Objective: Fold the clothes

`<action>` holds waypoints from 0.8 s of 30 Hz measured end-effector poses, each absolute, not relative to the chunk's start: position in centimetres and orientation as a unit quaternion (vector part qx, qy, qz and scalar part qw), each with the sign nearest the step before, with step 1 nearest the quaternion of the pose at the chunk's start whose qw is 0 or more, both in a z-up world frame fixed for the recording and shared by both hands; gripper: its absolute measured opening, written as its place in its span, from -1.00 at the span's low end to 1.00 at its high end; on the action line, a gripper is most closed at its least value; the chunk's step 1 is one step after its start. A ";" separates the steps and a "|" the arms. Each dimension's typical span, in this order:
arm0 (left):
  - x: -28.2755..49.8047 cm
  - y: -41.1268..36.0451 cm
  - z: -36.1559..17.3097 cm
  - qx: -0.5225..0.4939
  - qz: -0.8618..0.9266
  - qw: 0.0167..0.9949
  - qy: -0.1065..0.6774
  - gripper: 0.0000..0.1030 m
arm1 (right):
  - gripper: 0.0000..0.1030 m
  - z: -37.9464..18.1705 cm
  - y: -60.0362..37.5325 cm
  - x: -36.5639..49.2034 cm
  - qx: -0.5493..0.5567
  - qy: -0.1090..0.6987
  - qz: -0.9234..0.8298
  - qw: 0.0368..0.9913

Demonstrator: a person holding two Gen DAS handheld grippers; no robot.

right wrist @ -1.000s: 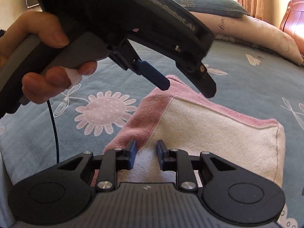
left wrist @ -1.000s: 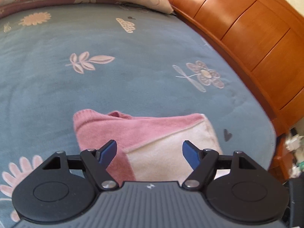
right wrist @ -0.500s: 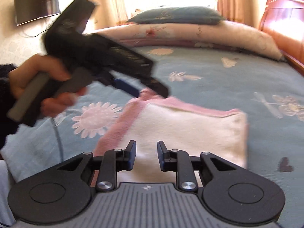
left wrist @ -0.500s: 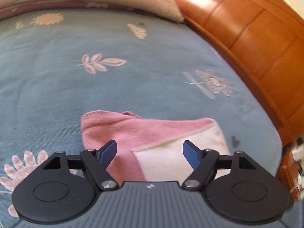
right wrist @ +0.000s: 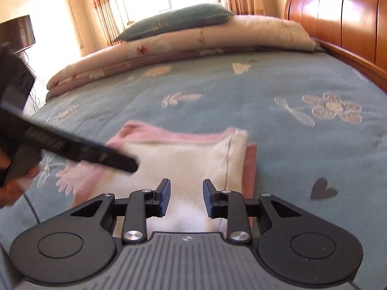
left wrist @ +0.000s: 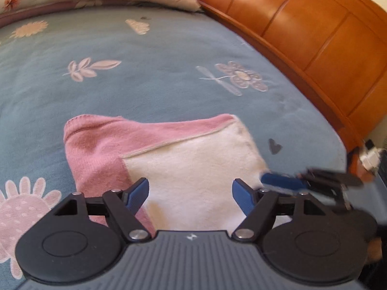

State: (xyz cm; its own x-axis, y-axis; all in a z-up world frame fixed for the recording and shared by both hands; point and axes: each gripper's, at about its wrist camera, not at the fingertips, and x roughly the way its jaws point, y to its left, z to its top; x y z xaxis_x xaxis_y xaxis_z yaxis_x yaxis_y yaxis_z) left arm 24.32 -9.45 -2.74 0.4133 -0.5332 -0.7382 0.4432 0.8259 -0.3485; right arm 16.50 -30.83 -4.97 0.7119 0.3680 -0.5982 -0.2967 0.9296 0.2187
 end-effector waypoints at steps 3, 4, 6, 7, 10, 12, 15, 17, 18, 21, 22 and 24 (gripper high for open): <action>23.2 -9.1 -3.5 -0.049 -0.298 0.832 0.466 0.48 | -0.36 -5.2 -31.0 18.6 0.057 0.336 0.176 0.923; 23.1 -9.0 -4.2 -0.051 -0.299 0.830 0.468 0.48 | -0.36 -5.9 -31.2 19.1 0.059 0.345 0.174 0.920; 23.0 -8.7 -5.4 -0.059 -0.301 0.829 0.467 0.48 | -0.44 -7.4 -31.6 20.1 0.064 0.364 0.169 0.914; 23.0 -8.7 -5.4 -0.060 -0.303 0.829 0.466 0.48 | -0.45 -7.5 -31.8 19.9 0.067 0.363 0.170 0.914; 24.0 -8.0 -3.7 -0.075 -0.302 0.832 0.459 0.48 | -0.45 -7.6 -32.0 19.2 0.074 0.357 0.169 0.915; 25.2 -7.1 -2.6 -0.092 -0.293 0.843 0.442 0.48 | -0.44 -7.7 -32.2 18.8 0.081 0.354 0.167 0.917; 27.6 -5.9 -2.6 -0.119 -0.279 0.848 0.435 0.48 | -0.44 -8.1 -32.5 18.7 0.102 0.348 0.164 0.917; 29.2 -5.9 -3.5 -0.123 -0.260 0.852 0.437 0.47 | -0.44 -8.2 -32.6 18.5 0.108 0.345 0.162 0.918; 29.6 -5.9 -3.9 -0.123 -0.253 0.853 0.440 0.46 | -0.44 -8.3 -32.7 18.4 0.109 0.344 0.161 0.919; 30.4 -6.0 -4.6 -0.126 -0.236 0.856 0.442 0.45 | -0.45 -8.1 -33.2 18.2 0.121 0.343 0.156 0.918; 30.2 -5.9 -4.3 -0.133 -0.238 0.857 0.438 0.45 | -0.45 -8.0 -33.4 18.1 0.128 0.344 0.157 0.917; 28.8 -6.0 -3.1 -0.128 -0.250 0.858 0.430 0.48 | -0.40 -7.7 -33.9 17.8 0.142 0.347 0.156 0.914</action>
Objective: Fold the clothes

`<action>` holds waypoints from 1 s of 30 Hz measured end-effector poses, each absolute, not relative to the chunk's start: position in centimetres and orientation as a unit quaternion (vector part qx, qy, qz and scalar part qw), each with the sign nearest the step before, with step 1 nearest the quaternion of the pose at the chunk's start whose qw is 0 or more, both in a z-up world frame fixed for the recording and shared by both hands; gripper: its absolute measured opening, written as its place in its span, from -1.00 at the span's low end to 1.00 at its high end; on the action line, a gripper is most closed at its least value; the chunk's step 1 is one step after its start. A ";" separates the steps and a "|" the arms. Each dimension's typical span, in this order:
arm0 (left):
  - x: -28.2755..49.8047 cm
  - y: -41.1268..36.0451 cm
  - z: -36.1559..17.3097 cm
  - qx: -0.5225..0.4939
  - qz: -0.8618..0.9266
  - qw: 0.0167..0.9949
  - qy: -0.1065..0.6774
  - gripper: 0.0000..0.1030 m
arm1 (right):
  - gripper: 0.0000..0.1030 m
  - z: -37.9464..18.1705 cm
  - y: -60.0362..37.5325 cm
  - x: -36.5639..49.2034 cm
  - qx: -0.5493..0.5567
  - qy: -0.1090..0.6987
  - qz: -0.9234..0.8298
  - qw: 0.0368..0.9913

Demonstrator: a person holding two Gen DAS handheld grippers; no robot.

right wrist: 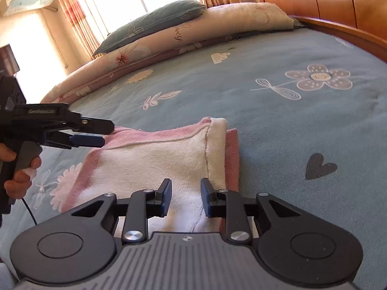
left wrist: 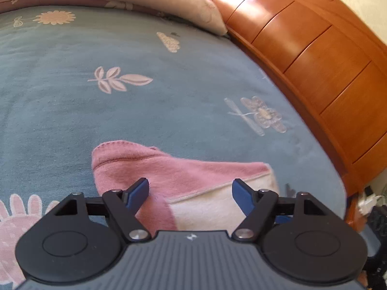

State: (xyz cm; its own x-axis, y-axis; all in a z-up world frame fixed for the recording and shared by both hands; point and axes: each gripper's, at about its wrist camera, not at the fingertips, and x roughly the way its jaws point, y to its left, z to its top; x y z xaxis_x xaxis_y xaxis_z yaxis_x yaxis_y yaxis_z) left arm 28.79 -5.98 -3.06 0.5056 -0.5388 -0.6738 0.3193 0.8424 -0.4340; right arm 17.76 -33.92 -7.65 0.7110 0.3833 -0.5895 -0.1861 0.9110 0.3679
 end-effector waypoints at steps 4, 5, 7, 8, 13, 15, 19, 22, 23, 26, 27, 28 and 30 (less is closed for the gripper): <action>24.8 -6.8 -1.0 -0.088 -0.275 0.862 0.416 0.48 | -0.04 -6.3 -34.0 16.7 0.143 0.347 0.148 0.915; 23.6 -7.2 -0.8 -0.082 -0.281 0.860 0.419 0.48 | -0.04 -5.9 -33.8 16.3 0.136 0.344 0.146 0.918; 21.4 -7.7 -0.9 -0.071 -0.291 0.854 0.426 0.48 | -0.04 -5.4 -33.3 15.6 0.128 0.342 0.150 0.919; 20.5 -8.0 -1.1 -0.067 -0.294 0.852 0.428 0.48 | -0.04 -5.2 -33.0 15.2 0.124 0.342 0.153 0.919; 18.1 -8.6 -4.0 -0.066 -0.268 0.842 0.465 0.49 | 0.02 -5.7 -32.0 13.9 0.110 0.356 0.168 0.912; 17.7 -8.3 -4.6 -0.077 -0.257 0.841 0.470 0.49 | 0.02 -6.1 -32.0 13.6 0.108 0.366 0.163 0.910; 16.9 -8.3 -4.4 -0.084 -0.234 0.845 0.474 0.50 | 0.02 -5.3 -32.0 12.9 0.103 0.368 0.151 0.912; 15.7 -8.5 -3.7 -0.073 -0.226 0.851 0.468 0.50 | 0.08 -4.5 -32.0 12.3 0.096 0.362 0.141 0.916; 15.1 -8.5 -3.5 -0.069 -0.225 0.854 0.465 0.50 | 0.09 -4.2 -32.0 11.9 0.097 0.360 0.144 0.917; 13.2 -8.4 -3.2 -0.067 -0.228 0.856 0.459 0.51 | 0.09 -3.6 -32.0 10.9 0.104 0.352 0.158 0.917; 12.7 -8.3 -3.3 -0.068 -0.228 0.856 0.458 0.52 | 0.10 -3.5 -31.9 10.5 0.107 0.351 0.166 0.915; 12.2 -8.2 -3.4 -0.068 -0.227 0.857 0.457 0.53 | 0.11 -3.4 -31.8 10.2 0.110 0.350 0.174 0.914; 11.5 -8.1 -4.0 -0.069 -0.226 0.858 0.457 0.53 | 0.14 -3.6 -31.5 9.8 0.113 0.353 0.191 0.909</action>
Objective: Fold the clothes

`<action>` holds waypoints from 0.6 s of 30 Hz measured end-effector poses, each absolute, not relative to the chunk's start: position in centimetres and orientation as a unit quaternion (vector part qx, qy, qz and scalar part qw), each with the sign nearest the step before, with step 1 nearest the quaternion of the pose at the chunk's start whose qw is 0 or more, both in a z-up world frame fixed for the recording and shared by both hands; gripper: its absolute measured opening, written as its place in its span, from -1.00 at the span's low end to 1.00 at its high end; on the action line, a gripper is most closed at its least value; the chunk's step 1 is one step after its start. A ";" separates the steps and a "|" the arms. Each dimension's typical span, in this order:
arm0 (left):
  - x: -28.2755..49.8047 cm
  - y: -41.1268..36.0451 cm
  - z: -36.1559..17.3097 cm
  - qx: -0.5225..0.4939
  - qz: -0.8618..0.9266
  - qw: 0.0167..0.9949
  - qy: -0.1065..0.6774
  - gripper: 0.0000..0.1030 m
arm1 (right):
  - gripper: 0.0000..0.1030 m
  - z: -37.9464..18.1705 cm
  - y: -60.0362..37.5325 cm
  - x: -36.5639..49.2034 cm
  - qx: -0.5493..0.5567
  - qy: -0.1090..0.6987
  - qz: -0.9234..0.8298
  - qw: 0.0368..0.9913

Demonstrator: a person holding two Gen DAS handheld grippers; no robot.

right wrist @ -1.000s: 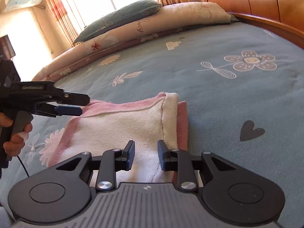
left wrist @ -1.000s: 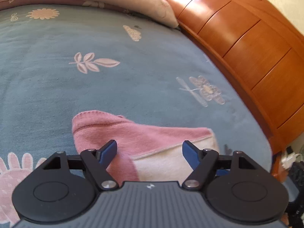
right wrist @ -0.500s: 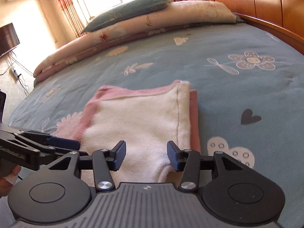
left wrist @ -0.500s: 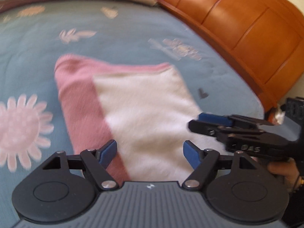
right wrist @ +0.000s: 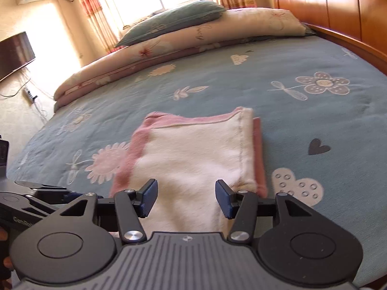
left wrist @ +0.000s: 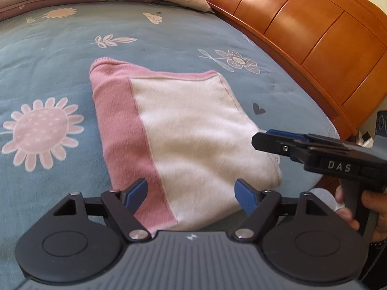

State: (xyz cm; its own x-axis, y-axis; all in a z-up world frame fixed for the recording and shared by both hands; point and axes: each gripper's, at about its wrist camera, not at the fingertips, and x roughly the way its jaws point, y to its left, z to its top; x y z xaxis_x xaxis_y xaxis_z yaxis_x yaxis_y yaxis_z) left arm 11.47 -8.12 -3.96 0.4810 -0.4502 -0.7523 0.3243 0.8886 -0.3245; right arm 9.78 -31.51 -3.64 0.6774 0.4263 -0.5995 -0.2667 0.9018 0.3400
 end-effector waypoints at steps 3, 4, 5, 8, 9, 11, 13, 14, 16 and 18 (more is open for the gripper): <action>10.9 -7.9 -5.2 -0.083 -0.222 0.850 0.470 0.53 | 0.14 -4.7 -31.3 9.3 0.119 0.372 0.195 0.900; 10.7 -7.8 -5.7 -0.087 -0.219 0.847 0.477 0.53 | 0.14 -5.2 -31.4 9.2 0.120 0.379 0.192 0.897; 10.5 -7.8 -6.1 -0.092 -0.216 0.843 0.483 0.53 | 0.14 -5.6 -31.5 9.1 0.122 0.386 0.188 0.895; 10.0 -7.5 -6.7 -0.100 -0.208 0.845 0.483 0.53 | 0.14 -6.6 -32.2 8.4 0.128 0.398 0.176 0.891; 9.8 -7.4 -6.5 -0.103 -0.205 0.845 0.482 0.53 | 0.14 -6.8 -32.4 8.1 0.130 0.400 0.173 0.891; 9.4 -7.2 -6.0 -0.105 -0.202 0.849 0.477 0.53 | 0.14 -6.2 -32.6 7.7 0.134 0.390 0.176 0.894; 9.0 -7.2 -5.3 -0.100 -0.205 0.855 0.466 0.54 | 0.14 -5.6 -32.7 7.3 0.138 0.380 0.180 0.897; 8.9 -7.3 -5.0 -0.097 -0.210 0.858 0.459 0.55 | 0.15 -5.3 -32.7 7.1 0.140 0.375 0.183 0.898; 8.8 -7.6 -4.9 -0.095 -0.215 0.859 0.454 0.56 | 0.19 -4.9 -32.6 6.9 0.142 0.368 0.188 0.899; 9.1 -7.9 -5.5 -0.096 -0.207 0.855 0.466 0.56 | 0.20 -5.1 -32.2 7.1 0.139 0.373 0.190 0.898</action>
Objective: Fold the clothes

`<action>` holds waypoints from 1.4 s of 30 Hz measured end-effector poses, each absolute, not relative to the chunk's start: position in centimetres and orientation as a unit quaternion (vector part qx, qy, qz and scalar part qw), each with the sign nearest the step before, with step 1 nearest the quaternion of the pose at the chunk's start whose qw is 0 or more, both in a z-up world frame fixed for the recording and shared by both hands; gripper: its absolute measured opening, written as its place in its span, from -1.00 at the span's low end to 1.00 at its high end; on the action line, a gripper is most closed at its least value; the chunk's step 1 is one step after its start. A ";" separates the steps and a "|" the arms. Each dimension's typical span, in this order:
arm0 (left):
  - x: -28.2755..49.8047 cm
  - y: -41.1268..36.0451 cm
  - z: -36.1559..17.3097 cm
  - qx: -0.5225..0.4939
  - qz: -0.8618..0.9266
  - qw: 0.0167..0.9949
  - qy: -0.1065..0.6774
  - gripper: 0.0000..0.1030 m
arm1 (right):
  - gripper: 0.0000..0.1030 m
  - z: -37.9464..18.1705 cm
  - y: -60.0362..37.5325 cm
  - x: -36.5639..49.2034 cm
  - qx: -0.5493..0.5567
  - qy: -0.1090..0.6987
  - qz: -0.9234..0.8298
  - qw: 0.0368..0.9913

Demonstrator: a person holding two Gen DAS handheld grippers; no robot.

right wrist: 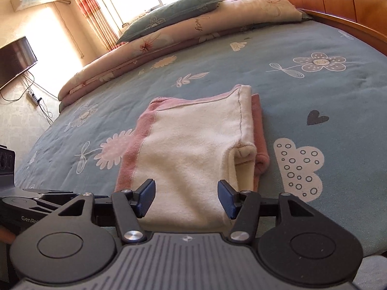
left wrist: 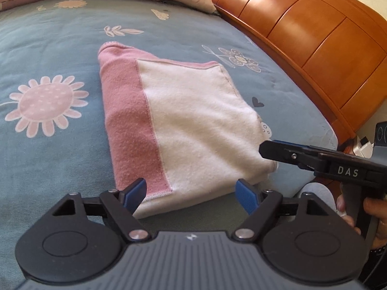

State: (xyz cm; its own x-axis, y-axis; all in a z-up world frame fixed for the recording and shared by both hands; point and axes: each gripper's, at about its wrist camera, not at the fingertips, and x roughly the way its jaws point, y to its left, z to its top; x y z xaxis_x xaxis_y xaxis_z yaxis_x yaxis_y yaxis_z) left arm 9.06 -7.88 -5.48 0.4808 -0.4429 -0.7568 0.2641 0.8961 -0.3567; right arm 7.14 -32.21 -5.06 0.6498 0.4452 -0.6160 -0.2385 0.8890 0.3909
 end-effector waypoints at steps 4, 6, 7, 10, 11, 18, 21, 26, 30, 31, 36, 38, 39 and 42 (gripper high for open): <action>8.9 -8.2 -6.7 -0.088 -0.189 0.852 0.479 0.56 | 0.20 -6.3 -32.6 7.4 0.147 0.394 0.181 0.889; 8.6 -8.0 -6.5 -0.091 -0.191 0.855 0.473 0.56 | 0.20 -6.7 -33.1 7.4 0.158 0.397 0.180 0.886; 8.4 -7.8 -6.2 -0.093 -0.193 0.857 0.469 0.56 | 0.20 -6.4 -33.3 7.2 0.160 0.392 0.180 0.888; 8.1 -6.7 -5.3 -0.109 -0.195 0.865 0.449 0.57 | 0.36 -5.3 -33.9 6.9 0.168 0.376 0.181 0.893; 8.2 -6.1 -5.0 -0.123 -0.195 0.867 0.442 0.57 | 0.39 -5.0 -34.1 6.8 0.171 0.370 0.180 0.895; 9.7 -1.8 -4.0 -0.233 -0.185 0.869 0.397 0.71 | 0.52 -5.8 -38.3 9.0 0.285 0.369 0.162 0.870; 11.5 -0.2 -4.4 -0.284 -0.176 0.857 0.393 0.71 | 0.54 -6.9 -40.5 10.8 0.332 0.374 0.153 0.852; 14.6 1.5 -6.4 -0.367 -0.164 0.824 0.400 0.72 | 0.58 -9.4 -42.9 14.3 0.394 0.385 0.149 0.821; 16.8 1.9 -8.6 -0.410 -0.163 0.798 0.411 0.72 | 0.59 -11.9 -43.7 16.8 0.436 0.400 0.154 0.792; 17.3 1.9 -9.2 -0.419 -0.165 0.790 0.415 0.72 | 0.59 -12.4 -43.6 17.3 0.439 0.406 0.155 0.786; 19.7 1.2 -11.5 -0.443 -0.175 0.765 0.433 0.72 | 0.63 -13.6 -42.7 19.6 0.439 0.419 0.181 0.774; 20.5 0.8 -11.9 -0.450 -0.187 0.759 0.433 0.76 | 0.63 -13.7 -42.3 20.6 0.436 0.425 0.188 0.771; 21.0 0.6 -12.0 -0.448 -0.190 0.758 0.434 0.76 | 0.63 -13.8 -42.1 21.2 0.433 0.429 0.192 0.769; 22.3 -0.1 -12.2 -0.442 -0.201 0.757 0.438 0.77 | 0.63 -13.6 -41.4 23.0 0.418 0.440 0.203 0.768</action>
State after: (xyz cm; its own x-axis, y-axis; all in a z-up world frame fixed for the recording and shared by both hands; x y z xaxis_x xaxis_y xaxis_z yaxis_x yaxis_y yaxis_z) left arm 22.28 -0.05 -12.25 0.5362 -0.6914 -0.4842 -0.0831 0.5276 -0.8454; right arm 23.03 -41.39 -13.65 0.5306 0.6801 -0.5059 0.0557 0.5676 0.8214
